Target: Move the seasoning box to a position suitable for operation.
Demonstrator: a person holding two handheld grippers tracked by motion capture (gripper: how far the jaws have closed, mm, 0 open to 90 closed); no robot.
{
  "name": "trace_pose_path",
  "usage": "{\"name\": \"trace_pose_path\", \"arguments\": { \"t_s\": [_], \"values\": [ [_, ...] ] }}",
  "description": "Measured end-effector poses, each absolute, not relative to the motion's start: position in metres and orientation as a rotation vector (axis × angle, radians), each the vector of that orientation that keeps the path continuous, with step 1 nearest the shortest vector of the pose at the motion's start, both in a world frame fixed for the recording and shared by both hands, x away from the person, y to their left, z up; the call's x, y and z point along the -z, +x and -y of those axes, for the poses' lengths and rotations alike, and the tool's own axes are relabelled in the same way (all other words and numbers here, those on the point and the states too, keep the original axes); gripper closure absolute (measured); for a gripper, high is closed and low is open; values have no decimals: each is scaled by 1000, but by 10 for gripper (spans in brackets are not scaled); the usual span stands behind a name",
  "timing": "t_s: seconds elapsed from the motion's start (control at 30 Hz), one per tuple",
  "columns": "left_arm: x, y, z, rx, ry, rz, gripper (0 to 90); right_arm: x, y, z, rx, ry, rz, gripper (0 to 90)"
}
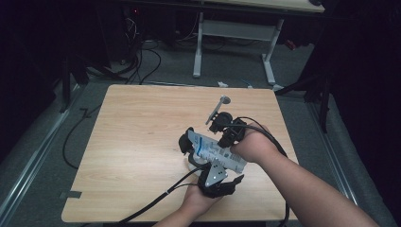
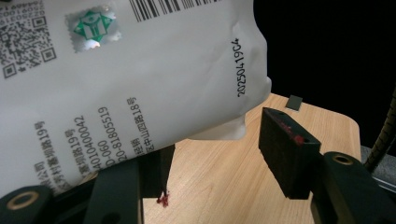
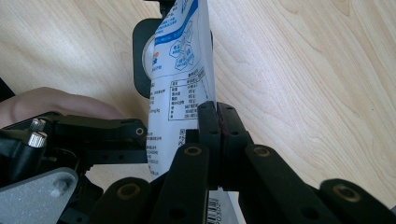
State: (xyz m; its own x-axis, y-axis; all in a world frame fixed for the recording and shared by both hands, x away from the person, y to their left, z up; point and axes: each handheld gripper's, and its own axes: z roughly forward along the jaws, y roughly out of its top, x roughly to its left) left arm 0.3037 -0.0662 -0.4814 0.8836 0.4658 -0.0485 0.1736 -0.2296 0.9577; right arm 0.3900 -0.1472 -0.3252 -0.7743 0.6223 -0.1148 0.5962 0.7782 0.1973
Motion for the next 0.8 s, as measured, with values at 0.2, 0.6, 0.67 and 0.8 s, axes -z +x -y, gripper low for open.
{"name": "trace_pose_path", "arguments": {
  "t_s": [0.2,0.6,0.67,0.8],
  "values": [
    [481,304,66,-290,1802,-483,465,325,390,147,-225,964,-2796,900],
    [481,304,66,-290,1804,-480,465,326,391,146,-224,962,-2795,900],
    [481,304,66,-290,1805,-479,465,326,391,146,-225,961,-2794,900],
    [481,303,66,-292,1804,-480,465,326,391,146,-224,961,-2794,900]
  ]
}}
